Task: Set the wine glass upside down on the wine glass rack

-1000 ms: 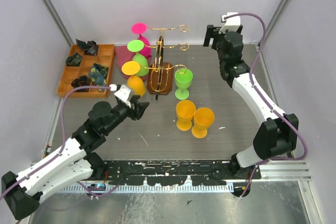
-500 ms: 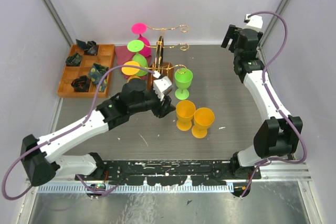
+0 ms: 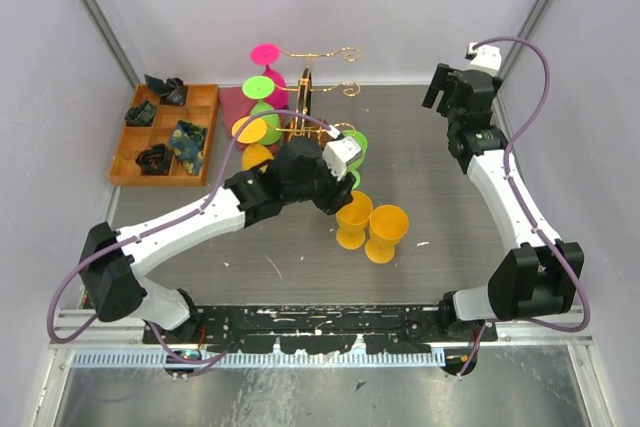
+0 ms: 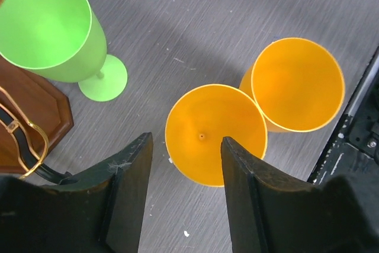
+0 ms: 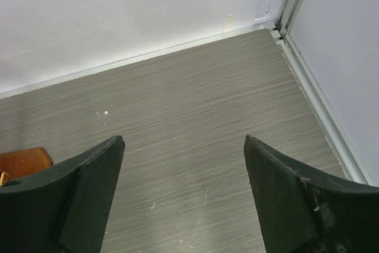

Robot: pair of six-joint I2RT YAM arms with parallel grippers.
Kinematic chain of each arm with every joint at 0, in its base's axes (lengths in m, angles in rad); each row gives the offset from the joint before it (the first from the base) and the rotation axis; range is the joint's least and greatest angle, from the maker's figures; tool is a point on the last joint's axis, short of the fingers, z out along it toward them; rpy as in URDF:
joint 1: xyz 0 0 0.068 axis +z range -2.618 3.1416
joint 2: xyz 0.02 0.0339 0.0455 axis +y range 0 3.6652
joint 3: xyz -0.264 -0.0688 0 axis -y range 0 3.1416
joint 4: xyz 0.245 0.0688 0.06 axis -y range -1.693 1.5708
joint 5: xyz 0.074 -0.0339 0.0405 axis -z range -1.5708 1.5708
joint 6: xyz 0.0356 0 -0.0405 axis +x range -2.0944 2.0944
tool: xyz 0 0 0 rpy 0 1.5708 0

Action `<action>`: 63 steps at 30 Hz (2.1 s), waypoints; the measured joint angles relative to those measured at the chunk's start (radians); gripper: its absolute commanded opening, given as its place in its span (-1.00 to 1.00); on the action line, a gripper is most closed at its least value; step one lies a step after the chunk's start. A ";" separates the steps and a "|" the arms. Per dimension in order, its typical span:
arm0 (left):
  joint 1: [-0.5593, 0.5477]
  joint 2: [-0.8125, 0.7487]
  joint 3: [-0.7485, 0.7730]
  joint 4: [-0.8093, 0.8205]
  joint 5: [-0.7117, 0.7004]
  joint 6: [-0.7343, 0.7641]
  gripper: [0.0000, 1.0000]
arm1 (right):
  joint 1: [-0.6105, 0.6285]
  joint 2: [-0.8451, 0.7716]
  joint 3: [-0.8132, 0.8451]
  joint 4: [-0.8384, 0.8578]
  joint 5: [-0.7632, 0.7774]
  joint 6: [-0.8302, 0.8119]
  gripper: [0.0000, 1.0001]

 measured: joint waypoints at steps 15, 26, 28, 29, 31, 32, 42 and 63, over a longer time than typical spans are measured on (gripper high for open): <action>-0.035 0.155 0.062 -0.099 -0.108 -0.010 -0.03 | -0.006 -0.043 -0.032 -0.003 0.018 -0.016 0.75; -0.036 0.183 0.080 -0.145 -0.109 -0.012 -0.72 | -0.007 -0.045 -0.046 -0.008 0.019 -0.016 0.74; -0.036 0.185 0.080 -0.151 -0.108 -0.009 -0.91 | -0.007 -0.046 -0.047 -0.008 0.020 -0.016 0.74; -0.036 0.185 0.080 -0.152 -0.107 -0.009 -0.99 | -0.007 -0.046 -0.047 -0.008 0.022 -0.016 0.74; -0.036 0.185 0.080 -0.152 -0.105 -0.005 -1.00 | -0.007 -0.046 -0.048 -0.008 0.023 -0.016 0.75; -0.036 0.185 0.080 -0.152 -0.105 -0.004 -1.00 | -0.007 -0.046 -0.049 -0.008 0.025 -0.016 0.74; -0.037 0.116 0.079 -0.222 -0.076 0.054 -1.00 | -0.007 -0.047 -0.050 -0.011 0.025 -0.016 0.73; -0.037 -0.258 0.084 -0.049 0.055 0.178 -1.00 | -0.007 -0.037 0.005 -0.056 0.004 0.000 1.00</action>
